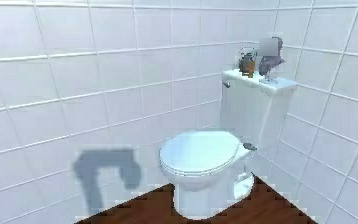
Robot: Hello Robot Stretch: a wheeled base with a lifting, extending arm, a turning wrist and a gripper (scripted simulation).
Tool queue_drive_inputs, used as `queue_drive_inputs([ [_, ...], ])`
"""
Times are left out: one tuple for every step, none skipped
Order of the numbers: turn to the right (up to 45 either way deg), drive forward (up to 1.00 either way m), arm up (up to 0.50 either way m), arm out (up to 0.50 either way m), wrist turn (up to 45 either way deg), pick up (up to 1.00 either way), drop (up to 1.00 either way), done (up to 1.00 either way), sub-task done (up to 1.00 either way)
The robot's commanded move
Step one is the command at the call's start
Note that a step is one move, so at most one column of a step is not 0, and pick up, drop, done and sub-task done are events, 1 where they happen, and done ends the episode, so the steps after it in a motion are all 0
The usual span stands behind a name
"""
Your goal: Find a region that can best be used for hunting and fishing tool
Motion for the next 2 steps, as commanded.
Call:
queue_drive_inputs([
  [-45.0,0.0,0.0,0.0,0.0,0.0,0.0,0.0,0.0],
  [-45.0,0.0,0.0,0.0,0.0,0.0,0.0,0.0,0.0],
])
